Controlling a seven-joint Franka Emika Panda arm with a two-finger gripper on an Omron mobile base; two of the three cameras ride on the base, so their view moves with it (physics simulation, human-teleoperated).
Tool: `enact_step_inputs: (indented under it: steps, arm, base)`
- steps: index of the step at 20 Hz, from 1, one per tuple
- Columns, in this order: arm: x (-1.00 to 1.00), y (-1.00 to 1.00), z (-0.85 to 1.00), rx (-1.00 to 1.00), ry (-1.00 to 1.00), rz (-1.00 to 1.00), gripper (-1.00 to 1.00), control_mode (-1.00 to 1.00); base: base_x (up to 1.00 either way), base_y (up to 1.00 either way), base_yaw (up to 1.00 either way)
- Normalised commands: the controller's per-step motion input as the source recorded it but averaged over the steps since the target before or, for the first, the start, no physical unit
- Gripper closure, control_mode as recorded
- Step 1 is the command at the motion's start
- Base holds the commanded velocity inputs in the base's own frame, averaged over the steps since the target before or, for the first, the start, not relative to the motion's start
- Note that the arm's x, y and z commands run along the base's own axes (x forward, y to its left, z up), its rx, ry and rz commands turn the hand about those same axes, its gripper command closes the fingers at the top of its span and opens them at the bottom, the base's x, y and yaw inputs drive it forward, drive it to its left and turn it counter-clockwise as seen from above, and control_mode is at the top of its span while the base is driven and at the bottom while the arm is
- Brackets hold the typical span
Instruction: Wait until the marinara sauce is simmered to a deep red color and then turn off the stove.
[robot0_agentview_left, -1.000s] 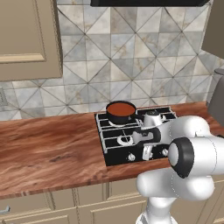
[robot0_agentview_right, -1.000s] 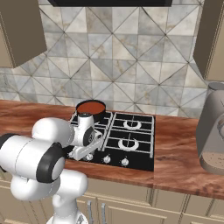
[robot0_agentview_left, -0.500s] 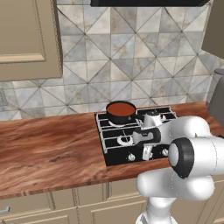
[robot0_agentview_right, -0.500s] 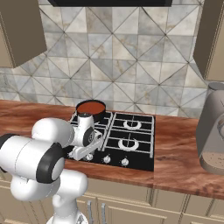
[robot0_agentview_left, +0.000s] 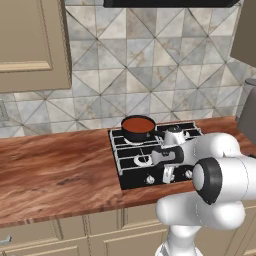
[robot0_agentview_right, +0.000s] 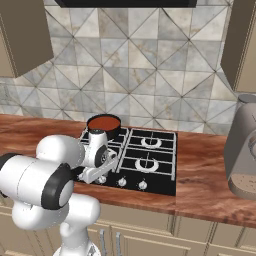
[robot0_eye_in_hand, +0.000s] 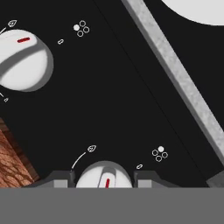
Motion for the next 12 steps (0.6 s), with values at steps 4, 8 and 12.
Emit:
enact_step_inputs:
  steps: [4,8,12]
  arm:
    - [0.0,0.0,0.0,0.0,0.0,0.0,1.0,-1.0]
    - [0.0,0.0,0.0,0.0,0.0,0.0,1.0,-1.0]
    - [0.0,0.0,0.0,0.0,0.0,0.0,1.0,-1.0]
  base:
    - [0.0,0.0,0.0]
    - [0.0,0.0,0.0]
    - [0.0,0.0,0.0]
